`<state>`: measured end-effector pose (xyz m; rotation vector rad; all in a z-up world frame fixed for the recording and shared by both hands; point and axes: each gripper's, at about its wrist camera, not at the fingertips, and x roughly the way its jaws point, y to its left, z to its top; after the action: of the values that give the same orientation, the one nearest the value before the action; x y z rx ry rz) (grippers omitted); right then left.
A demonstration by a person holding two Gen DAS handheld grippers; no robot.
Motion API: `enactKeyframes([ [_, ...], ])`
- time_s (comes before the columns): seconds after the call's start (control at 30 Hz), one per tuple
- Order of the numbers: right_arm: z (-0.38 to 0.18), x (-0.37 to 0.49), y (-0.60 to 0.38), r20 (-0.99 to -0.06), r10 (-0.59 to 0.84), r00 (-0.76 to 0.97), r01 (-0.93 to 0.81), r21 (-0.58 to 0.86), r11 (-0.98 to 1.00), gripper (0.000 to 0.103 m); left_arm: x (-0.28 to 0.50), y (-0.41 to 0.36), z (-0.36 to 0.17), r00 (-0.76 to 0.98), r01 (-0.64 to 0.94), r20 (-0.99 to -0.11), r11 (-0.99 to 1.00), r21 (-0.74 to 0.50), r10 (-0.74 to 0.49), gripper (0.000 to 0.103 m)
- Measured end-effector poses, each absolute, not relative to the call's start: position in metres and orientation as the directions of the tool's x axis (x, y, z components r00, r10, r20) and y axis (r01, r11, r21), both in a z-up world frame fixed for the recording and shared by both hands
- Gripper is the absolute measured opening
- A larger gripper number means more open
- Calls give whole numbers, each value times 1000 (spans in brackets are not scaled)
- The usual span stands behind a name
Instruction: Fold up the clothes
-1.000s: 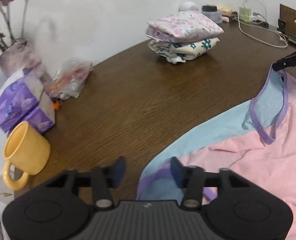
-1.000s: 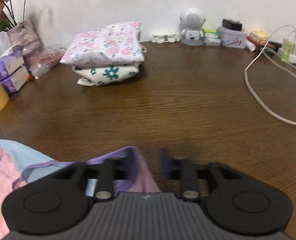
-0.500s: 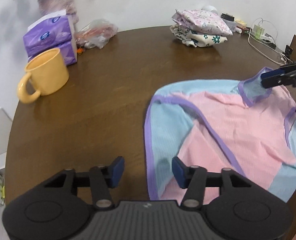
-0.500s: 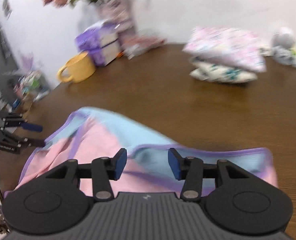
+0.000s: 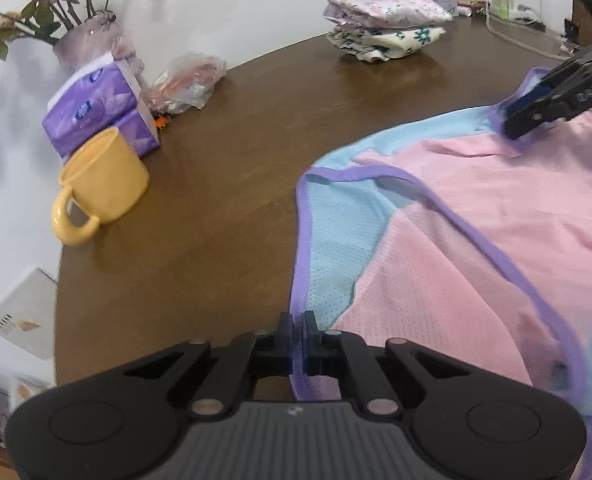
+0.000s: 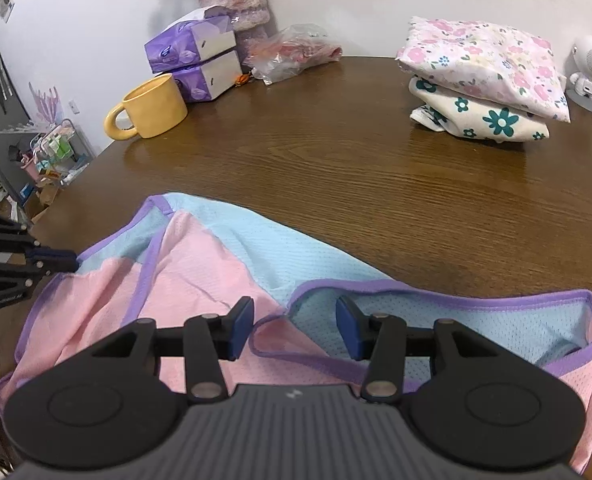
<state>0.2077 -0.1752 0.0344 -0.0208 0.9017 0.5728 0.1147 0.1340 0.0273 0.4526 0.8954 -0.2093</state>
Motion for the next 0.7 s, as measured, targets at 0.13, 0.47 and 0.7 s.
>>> enactKeyframes([
  [0.13, 31, 208, -180, -745, 462, 482, -456, 236, 858, 46, 134, 141, 24, 637, 325, -766, 871, 369, 87, 3],
  [0.47, 41, 212, -200, -722, 487, 492, -407, 304, 861, 47, 154, 153, 19, 664, 266, -723, 844, 466, 189, 8],
  [0.7, 43, 226, -190, -730, 532, 430, -404, 372, 836, 43, 166, 149, 29, 680, 209, -702, 862, 462, 211, 27],
])
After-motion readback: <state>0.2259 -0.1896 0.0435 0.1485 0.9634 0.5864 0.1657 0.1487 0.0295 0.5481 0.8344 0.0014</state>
